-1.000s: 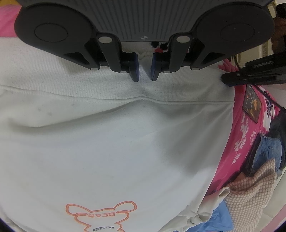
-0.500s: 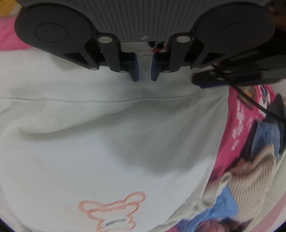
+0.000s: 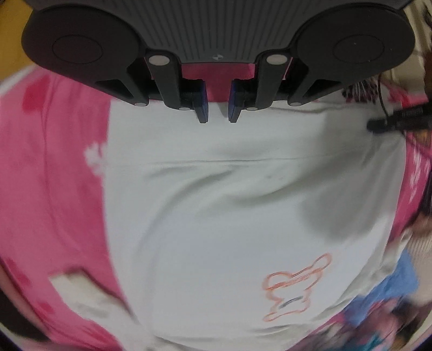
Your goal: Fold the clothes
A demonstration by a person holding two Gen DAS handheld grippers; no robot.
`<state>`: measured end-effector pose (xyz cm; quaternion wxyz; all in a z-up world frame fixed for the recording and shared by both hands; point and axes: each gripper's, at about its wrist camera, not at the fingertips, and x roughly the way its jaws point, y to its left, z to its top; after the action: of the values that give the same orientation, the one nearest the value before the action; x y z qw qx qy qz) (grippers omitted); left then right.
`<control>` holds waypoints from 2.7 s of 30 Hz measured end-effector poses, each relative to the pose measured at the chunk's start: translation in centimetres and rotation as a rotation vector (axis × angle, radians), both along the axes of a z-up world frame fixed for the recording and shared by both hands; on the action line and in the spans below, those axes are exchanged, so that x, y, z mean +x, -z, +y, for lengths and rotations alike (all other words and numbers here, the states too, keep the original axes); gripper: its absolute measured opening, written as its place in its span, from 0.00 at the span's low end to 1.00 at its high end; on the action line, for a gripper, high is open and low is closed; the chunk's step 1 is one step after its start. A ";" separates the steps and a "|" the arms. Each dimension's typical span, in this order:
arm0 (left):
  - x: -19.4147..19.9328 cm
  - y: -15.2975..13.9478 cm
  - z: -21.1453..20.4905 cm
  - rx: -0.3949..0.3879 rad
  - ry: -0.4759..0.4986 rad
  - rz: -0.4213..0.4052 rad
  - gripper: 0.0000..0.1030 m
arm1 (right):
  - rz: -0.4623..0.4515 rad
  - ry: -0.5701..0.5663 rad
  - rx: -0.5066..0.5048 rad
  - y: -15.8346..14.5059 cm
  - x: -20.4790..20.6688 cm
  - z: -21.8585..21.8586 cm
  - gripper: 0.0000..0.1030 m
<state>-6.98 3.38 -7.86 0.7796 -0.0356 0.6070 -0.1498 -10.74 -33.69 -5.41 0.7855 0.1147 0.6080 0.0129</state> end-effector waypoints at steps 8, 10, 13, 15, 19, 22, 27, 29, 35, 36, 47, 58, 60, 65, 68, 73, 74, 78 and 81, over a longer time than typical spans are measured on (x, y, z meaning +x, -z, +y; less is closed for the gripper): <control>0.0 -0.1 -0.1 0.012 0.029 -0.003 0.16 | 0.001 -0.299 -0.215 3.1 1.2 0.6 0.12; 0.0 -0.1 -0.1 0.013 0.036 -0.005 0.16 | 0.003 -0.278 -0.225 2.9 1.5 -1.2 0.10; -0.2 -0.1 0.2 0.010 0.037 -0.007 0.16 | 0.014 -0.225 -0.339 2.4 1.4 -3.5 0.12; -0.2 -0.1 0.6 0.009 0.037 -0.008 0.16 | 0.049 -0.145 -0.363 2.5 1.3 -5.5 0.14; -0.8 -0.2 1.1 0.012 0.045 -0.011 0.16 | 0.013 -0.177 -0.341 1.2 1.4 -4.7 0.14; -1.2 -0.3 1.4 0.015 0.051 -0.013 0.16 | -0.060 -0.301 -0.213 -0.3 1.6 -0.9 0.14; -1.2 -0.4 1.5 0.028 0.068 -0.022 0.16 | -0.096 -0.450 -0.101 1.0 2.4 5.3 0.13; -1.2 -0.4 1.4 0.031 0.074 -0.024 0.16 | -0.036 -0.444 -0.100 2.9 2.5 5.8 0.14; -1.2 -0.9 2.3 0.019 0.033 -0.009 0.16 | -0.005 -0.428 -0.073 1.4 3.4 4.9 0.14; -1.1 -1.0 2.4 0.020 0.025 -0.008 0.16 | -0.024 -0.421 -0.066 0.6 4.0 4.7 0.14; -1.0 -2.3 -0.5 -0.131 -0.005 -0.028 0.16 | -0.116 -0.547 -0.020 -0.8 12.6 5.8 0.14; -1.6 0.8 -3.0 -0.159 -0.092 0.000 0.16 | -0.216 -1.025 -0.162 3.7 21.7 14.5 0.12; -1.8 0.8 -2.9 -0.162 -0.106 0.000 0.16 | -0.261 -0.918 -0.185 3.8 26.6 14.5 0.12; -1.8 0.8 -3.0 -0.158 -0.122 0.001 0.16 | -0.301 -0.784 -0.145 1.4 31.6 13.1 0.14; -1.9 0.9 -3.1 -0.159 -0.131 0.002 0.16 | -0.209 -1.059 -0.001 0.8 26.4 14.2 0.15; -2.2 1.1 -3.4 -0.146 -0.120 -0.004 0.16 | -0.091 -1.555 0.065 3.6 17.3 16.9 0.13; -2.2 1.1 -3.5 -0.143 -0.120 -0.005 0.16 | -0.115 -1.612 0.046 4.5 17.0 17.5 0.11; -2.4 1.0 -3.7 -0.129 -0.105 -0.015 0.16 | -0.191 -1.430 0.051 5.2 24.5 19.9 0.00; -2.6 1.1 -3.7 -0.128 -0.091 -0.021 0.16 | -0.307 -1.229 -0.069 4.3 28.8 20.0 0.00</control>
<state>-9.54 -0.35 -8.96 0.7880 -0.1116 0.5857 -0.1531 18.03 -13.69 -9.74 0.7163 -0.2836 0.4434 0.4582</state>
